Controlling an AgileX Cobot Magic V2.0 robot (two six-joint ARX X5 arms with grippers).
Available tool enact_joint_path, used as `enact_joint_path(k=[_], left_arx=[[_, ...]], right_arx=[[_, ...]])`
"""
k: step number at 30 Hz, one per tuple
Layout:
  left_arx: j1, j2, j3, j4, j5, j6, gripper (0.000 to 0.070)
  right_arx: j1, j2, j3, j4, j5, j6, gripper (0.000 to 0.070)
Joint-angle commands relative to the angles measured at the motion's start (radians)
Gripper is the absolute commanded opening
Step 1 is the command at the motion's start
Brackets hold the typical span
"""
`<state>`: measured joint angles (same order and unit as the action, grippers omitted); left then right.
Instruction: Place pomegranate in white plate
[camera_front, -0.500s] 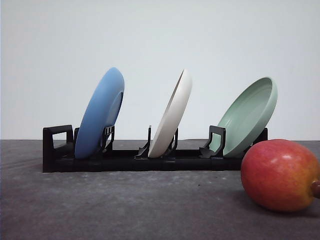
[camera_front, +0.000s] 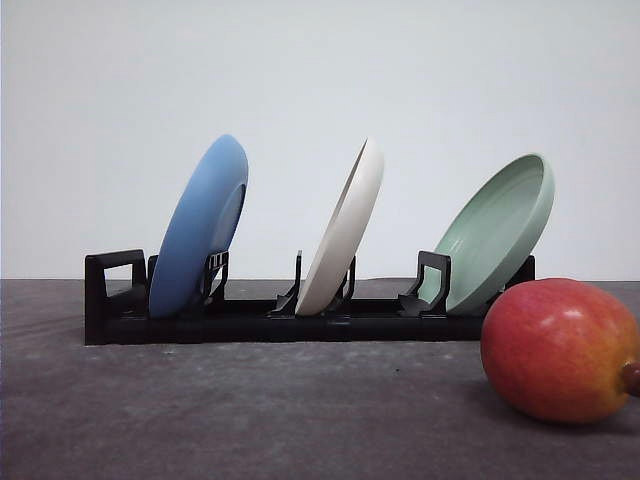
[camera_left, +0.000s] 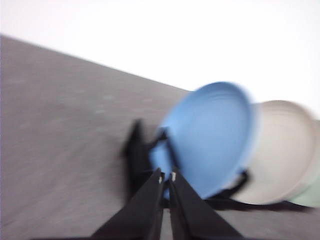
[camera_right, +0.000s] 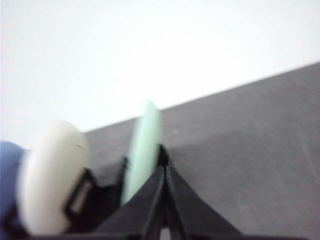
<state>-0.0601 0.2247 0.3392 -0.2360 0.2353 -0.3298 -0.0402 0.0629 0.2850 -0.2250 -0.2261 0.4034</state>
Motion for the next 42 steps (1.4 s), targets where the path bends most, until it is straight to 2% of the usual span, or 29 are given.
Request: enact_joint_path(k=[1,6,10,15,16,18,20,30,32,35,37,39,41,42], left_arx=[[-0.009,0.06,0.097,-0.016,0.052,0.033,0.0004],[-0.03,0.228,0.329,-0.119,0.192,0.108,0.0003],[-0.034,0.34,0.48,-0.184,0.346,0.205,0.0003],[-0.041,0.43,0.588,-0.198,0.574,0.251,0.0],[-0.041,0.443,0.602,-0.197,0.633,0.257,0.0],[-0.043,0.456,0.61,-0.188,0.696,0.26,0.0],[-0.05,0.457,0.61,-0.19,0.706,0.264,0.0],[-0.073,0.459,0.61,-0.191,0.704,0.266,0.0014],[-0.073,0.462,0.61,-0.191,0.704,0.266,0.0093],[-0.073,0.47,0.61,-0.191,0.697,0.266,0.0287],[-0.073,0.479,0.61,-0.191,0.695,0.266,0.0448],[-0.077,0.486,0.61,-0.191,0.694,0.265,0.0587],[-0.085,0.494,0.61,-0.191,0.684,0.265,0.0646],[-0.091,0.497,0.61,-0.191,0.678,0.265,0.0646]], right_arx=[[-0.002,0.048,0.095,-0.063,-0.028,0.022,0.0],[-0.002,0.2,0.337,-0.228,-0.159,-0.088,0.0],[-0.002,0.328,0.521,-0.348,-0.285,-0.22,0.0],[-0.002,0.44,0.678,-0.438,-0.433,-0.373,0.0],[-0.002,0.452,0.696,-0.443,-0.457,-0.393,0.0],[-0.002,0.466,0.717,-0.438,-0.489,-0.404,0.0],[-0.002,0.468,0.721,-0.432,-0.513,-0.404,0.0],[-0.002,0.465,0.721,-0.434,-0.507,-0.403,0.0],[-0.002,0.465,0.721,-0.434,-0.507,-0.404,0.0001],[-0.002,0.465,0.721,-0.434,-0.507,-0.404,0.0056],[-0.002,0.465,0.721,-0.434,-0.507,-0.404,0.0154],[-0.002,0.465,0.721,-0.434,-0.507,-0.404,0.0312],[-0.002,0.465,0.721,-0.434,-0.507,-0.404,0.0459],[-0.002,0.465,0.721,-0.434,-0.507,-0.404,0.0532]])
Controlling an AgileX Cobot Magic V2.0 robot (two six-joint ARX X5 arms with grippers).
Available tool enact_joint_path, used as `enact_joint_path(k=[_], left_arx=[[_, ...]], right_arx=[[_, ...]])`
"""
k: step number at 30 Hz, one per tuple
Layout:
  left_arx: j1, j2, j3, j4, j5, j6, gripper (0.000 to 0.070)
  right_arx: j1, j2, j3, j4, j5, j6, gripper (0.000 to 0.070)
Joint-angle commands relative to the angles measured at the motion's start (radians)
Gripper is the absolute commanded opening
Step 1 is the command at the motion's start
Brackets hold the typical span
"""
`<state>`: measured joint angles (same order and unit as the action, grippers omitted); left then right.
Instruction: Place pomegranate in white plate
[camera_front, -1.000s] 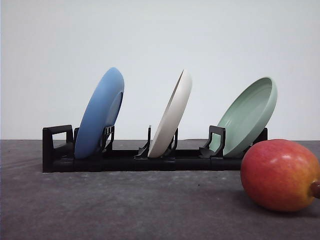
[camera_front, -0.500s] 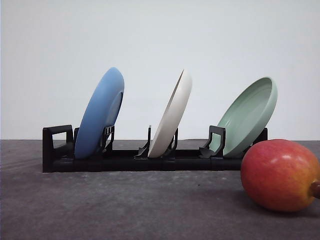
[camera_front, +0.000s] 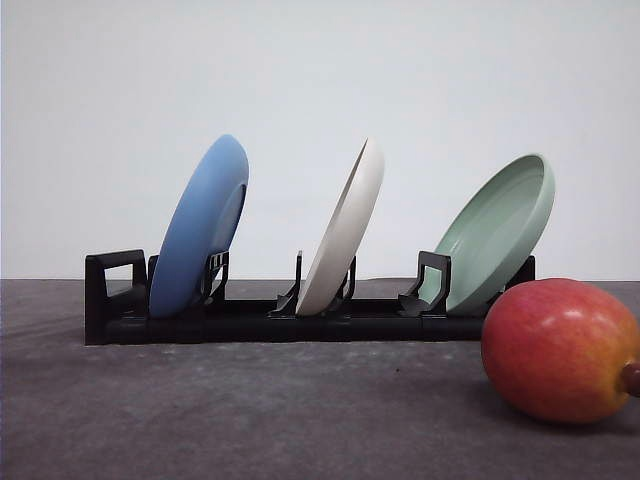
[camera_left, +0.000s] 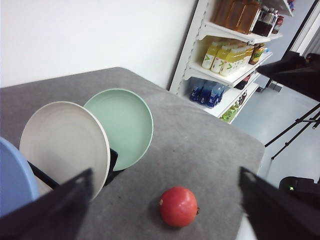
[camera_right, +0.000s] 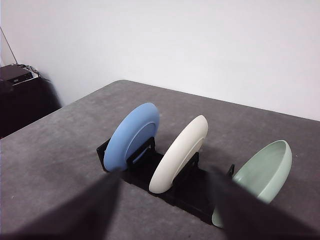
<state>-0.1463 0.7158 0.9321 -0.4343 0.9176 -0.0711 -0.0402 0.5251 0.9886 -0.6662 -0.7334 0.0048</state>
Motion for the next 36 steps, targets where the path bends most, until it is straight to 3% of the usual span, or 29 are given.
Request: enact_joint_path(k=[1,7,16,19,22,28,36], left_arx=[[-0.01,0.011,0.017,0.008,-0.007,0.007,0.0646],[-0.074,0.051,0.017,0.007,-0.029,-0.001,0.0633],[-0.289,0.198,0.03,0.007,-0.255,-0.032,0.0624],[-0.365,0.29,0.06,0.005,-0.37,-0.075,0.0624],[-0.425,0.404,0.124,-0.008,-0.473,-0.106,0.0624],[-0.509,0.666,0.331,-0.092,-0.651,-0.084,0.0625],[-0.528,0.951,0.577,-0.118,-0.694,-0.053,0.0624]], right_arx=[[-0.002,0.003,0.017,0.007,0.0,-0.005,0.0567],[0.002,0.003,0.017,0.006,0.0,-0.002,0.059],[0.012,0.003,0.013,0.007,0.0,0.076,0.059],[0.012,0.003,0.013,0.008,0.0,0.096,0.059],[0.012,0.003,0.013,0.007,0.0,0.106,0.059],[0.012,0.003,0.013,0.007,0.0,0.123,0.059],[0.012,0.003,0.013,0.007,0.0,0.123,0.059]])
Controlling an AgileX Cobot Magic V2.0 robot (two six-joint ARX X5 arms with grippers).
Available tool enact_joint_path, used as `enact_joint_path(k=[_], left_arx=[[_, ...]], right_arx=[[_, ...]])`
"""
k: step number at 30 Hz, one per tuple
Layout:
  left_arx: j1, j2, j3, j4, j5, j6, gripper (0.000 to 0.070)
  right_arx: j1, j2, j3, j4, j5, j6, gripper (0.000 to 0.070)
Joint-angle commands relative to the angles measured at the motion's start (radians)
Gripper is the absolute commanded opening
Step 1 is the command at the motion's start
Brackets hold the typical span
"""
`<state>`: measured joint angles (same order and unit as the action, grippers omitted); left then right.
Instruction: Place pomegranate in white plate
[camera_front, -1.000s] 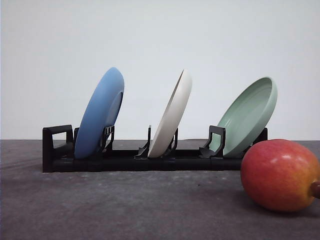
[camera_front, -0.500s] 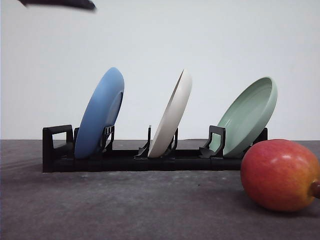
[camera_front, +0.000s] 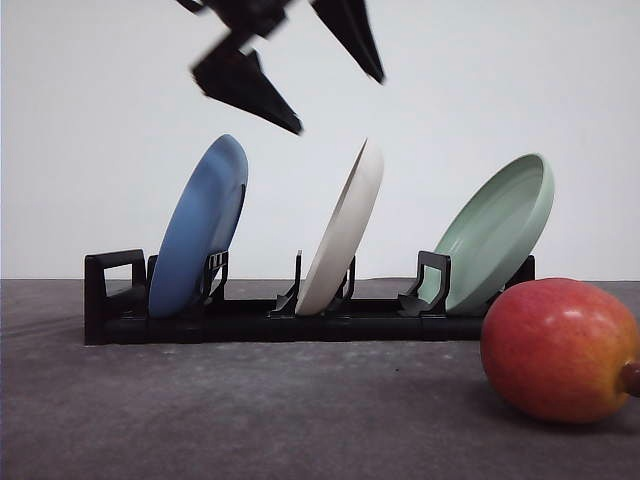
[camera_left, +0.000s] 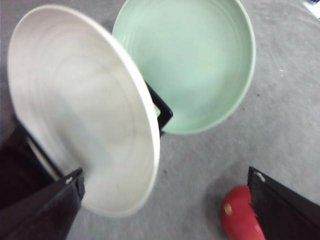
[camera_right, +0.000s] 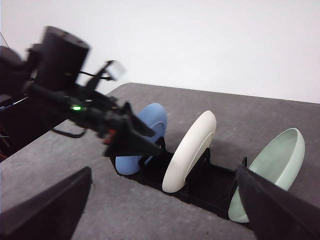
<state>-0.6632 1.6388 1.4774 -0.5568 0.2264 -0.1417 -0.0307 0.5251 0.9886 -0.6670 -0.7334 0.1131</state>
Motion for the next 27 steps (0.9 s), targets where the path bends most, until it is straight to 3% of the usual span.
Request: enact_joint_path(k=[1,16,19,26,27], left_arx=[[-0.011,0.052,0.049,0.007,-0.006,0.018,0.0624],[-0.022,0.172,0.069,0.138,-0.009,0.02,0.062],[-0.025,0.179,0.068,0.138,-0.009,0.026,0.055],[-0.042,0.212,0.069,0.133,-0.009,0.029,0.054],[-0.045,0.216,0.068,0.131,-0.009,0.03,0.0511]], right_arx=[[0.003,0.003,0.013,0.008,0.0,0.014,0.059],[0.003,0.003,0.013,-0.001,0.0,0.019,0.059],[0.003,0.003,0.013,-0.001,0.0,0.019,0.059],[0.003,0.003,0.013,-0.001,0.0,0.019,0.059],[0.003,0.003,0.013,-0.001,0.0,0.019,0.059]])
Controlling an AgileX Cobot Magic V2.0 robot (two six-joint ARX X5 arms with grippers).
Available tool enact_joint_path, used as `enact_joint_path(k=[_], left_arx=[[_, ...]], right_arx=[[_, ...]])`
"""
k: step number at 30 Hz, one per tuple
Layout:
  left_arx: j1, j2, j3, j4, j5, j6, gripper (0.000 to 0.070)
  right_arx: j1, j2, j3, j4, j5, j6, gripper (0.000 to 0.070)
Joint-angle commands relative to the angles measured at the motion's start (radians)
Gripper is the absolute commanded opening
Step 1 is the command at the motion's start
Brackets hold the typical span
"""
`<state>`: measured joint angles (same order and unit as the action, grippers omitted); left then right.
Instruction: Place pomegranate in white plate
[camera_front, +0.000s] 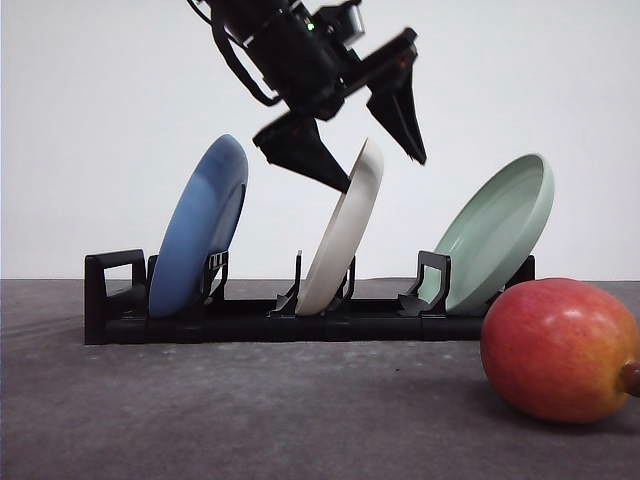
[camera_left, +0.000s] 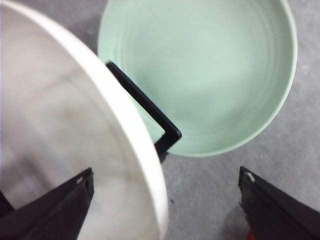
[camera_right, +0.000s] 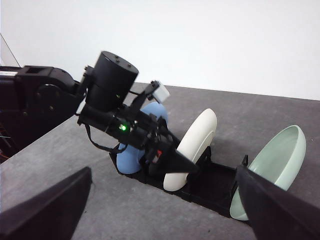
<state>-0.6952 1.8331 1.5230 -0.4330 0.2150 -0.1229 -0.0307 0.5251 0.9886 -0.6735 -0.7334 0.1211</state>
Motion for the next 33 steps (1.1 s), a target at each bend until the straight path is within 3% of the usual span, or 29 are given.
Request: enact_joint_path(k=[1,6,7,22,33], left_arx=[[-0.015,0.024,0.023,0.007,0.002,0.013,0.0464],[-0.027,0.025,0.023,0.013,0.002,0.032,0.0059],[-0.028,0.025,0.023,0.013,0.002,0.033,0.0003],[-0.031,-0.007,0.023,-0.007,-0.009,0.029,0.0],[-0.066,-0.21,0.023,-0.073,-0.009,0.024,0.0]], right_arx=[[0.003,0.003,0.013,0.006,0.0,0.011,0.059],[0.003,0.003,0.013,0.006,0.0,0.011,0.059],[0.003,0.003,0.013,0.006,0.0,0.011,0.059],[0.024,0.003,0.013,0.005,0.001,0.01,0.059],[0.049,0.003,0.013,-0.018,0.001,0.01,0.059]])
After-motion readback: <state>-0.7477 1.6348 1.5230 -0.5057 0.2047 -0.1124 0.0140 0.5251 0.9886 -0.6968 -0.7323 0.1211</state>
